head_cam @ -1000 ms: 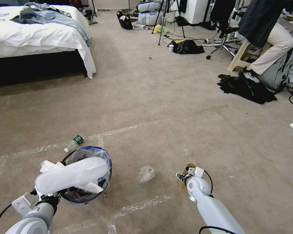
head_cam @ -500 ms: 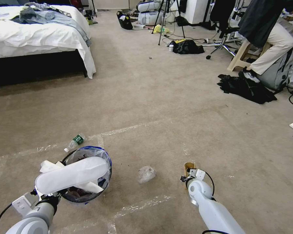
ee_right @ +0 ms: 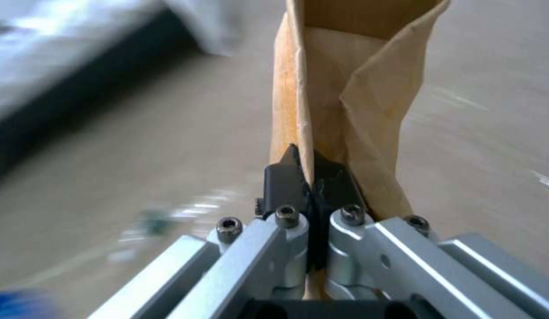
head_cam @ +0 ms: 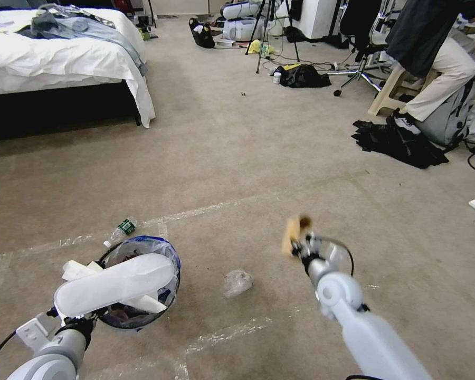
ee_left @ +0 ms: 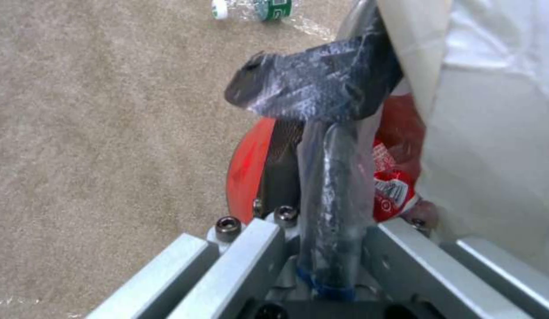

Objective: Pick up the trash bin and place the garbage on the floor into it.

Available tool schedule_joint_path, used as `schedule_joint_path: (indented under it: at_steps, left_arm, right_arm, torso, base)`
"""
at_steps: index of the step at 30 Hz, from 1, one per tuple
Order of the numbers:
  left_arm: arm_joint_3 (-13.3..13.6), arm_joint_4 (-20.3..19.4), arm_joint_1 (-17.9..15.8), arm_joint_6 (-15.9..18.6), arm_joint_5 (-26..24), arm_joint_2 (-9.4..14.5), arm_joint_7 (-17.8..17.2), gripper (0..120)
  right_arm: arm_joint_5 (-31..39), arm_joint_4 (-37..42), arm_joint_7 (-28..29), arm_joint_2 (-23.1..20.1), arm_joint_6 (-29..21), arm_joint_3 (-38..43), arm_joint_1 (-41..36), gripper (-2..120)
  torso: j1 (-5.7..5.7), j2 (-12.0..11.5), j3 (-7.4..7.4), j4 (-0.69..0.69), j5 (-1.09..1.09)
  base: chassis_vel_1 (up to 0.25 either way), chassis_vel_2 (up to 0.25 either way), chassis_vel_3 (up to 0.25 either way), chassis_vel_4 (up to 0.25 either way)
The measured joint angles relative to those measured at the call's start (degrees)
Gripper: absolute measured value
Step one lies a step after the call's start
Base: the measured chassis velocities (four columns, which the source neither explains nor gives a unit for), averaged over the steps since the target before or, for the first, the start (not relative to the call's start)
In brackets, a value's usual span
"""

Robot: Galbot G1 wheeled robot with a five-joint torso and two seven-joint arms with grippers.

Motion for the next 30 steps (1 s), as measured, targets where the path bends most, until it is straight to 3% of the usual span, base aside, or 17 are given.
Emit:
schedule_joint_path:
  at_steps: [4,8,9,16,22,30]
  left_arm:
    - [-0.10,-0.55,0.32,0.11,0.02,-0.11,-0.18,0]
    - [-0.11,-0.72,0.39,0.18,0.09,-0.29,-0.43,0]
    - [-0.07,-0.74,0.39,0.23,0.25,-0.43,-0.47,0]
    - [0.19,-0.66,-0.24,0.34,0.55,-0.92,-0.62,0]
    - [0.07,-0.39,-0.67,0.38,0.53,-1.08,-0.66,0]
    - [-0.24,-0.31,-0.62,0.38,0.33,-1.18,-0.66,0]
  right_arm:
    - [5.92,7.40,-2.66,-2.69,1.24,-9.56,8.41,0]
    - [11.78,9.99,-2.92,-2.67,0.59,-15.54,14.77,0]
    - [15.40,11.01,-2.09,-1.96,-0.22,-19.54,18.48,0]
    - [23.52,10.30,4.89,1.68,-5.40,-31.15,26.89,0]
    - [25.03,7.51,11.82,5.10,-9.81,-39.37,29.60,0]
    - [23.27,5.30,13.25,7.41,-11.14,-41.04,28.90,0]
  torso:
    - [0.00,0.00,0.00,0.01,0.01]
    - [0.00,0.00,0.00,0.01,-0.01]
    - [0.00,0.00,0.00,0.01,-0.01]
    - [0.00,0.00,0.00,0.01,0.00]
    - [0.00,0.00,0.01,0.01,-0.01]
    - [0.00,0.00,0.00,0.00,0.00]
  base:
    - [0.000,0.000,0.000,0.000]
    - [0.000,0.000,0.000,0.000]
    - [0.000,0.000,0.000,0.000]
    - [0.000,0.000,0.000,0.000]
    - [0.000,0.000,0.000,0.000]
    - [0.000,0.000,0.000,0.000]
